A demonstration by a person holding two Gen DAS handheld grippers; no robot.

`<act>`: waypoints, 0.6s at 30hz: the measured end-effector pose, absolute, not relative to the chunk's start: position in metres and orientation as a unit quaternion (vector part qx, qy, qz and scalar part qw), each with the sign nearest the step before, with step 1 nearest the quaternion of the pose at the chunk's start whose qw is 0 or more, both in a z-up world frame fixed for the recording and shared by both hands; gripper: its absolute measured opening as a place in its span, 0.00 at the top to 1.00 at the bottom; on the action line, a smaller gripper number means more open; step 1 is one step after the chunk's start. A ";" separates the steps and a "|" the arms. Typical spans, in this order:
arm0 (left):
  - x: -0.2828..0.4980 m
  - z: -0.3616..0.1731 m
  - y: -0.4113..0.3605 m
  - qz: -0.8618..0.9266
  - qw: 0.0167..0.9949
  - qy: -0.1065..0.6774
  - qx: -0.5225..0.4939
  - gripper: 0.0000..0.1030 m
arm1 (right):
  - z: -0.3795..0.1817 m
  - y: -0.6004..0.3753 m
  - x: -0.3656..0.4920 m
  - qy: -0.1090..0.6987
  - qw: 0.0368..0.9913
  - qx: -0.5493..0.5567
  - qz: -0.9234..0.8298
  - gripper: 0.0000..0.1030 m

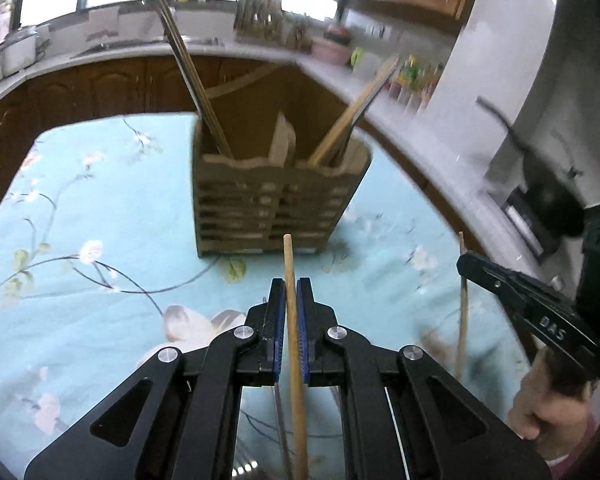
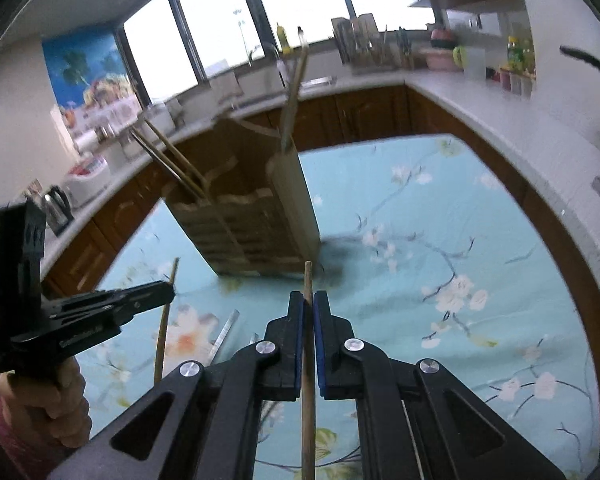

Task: Organize utensils
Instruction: 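Lift both wooden chopsticks and lower them into the wooden holder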

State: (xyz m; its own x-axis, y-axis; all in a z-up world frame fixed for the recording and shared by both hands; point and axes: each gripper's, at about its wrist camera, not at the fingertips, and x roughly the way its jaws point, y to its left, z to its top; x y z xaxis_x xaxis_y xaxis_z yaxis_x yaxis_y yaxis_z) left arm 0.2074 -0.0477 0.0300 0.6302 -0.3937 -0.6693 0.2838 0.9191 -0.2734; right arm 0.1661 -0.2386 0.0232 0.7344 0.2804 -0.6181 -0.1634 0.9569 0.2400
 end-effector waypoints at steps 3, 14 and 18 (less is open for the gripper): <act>0.191 0.050 -0.037 -0.191 0.909 0.359 -0.084 0.96 | 0.042 -0.237 0.160 0.321 0.935 0.088 0.124 0.95; 0.155 0.100 0.000 -0.192 0.930 0.296 -0.106 0.96 | 0.091 -0.228 0.143 0.253 0.954 0.085 0.133 0.95; 0.150 0.109 0.007 -0.189 0.933 0.284 -0.111 0.96 | 0.100 -0.226 0.142 0.240 0.957 0.086 0.136 0.95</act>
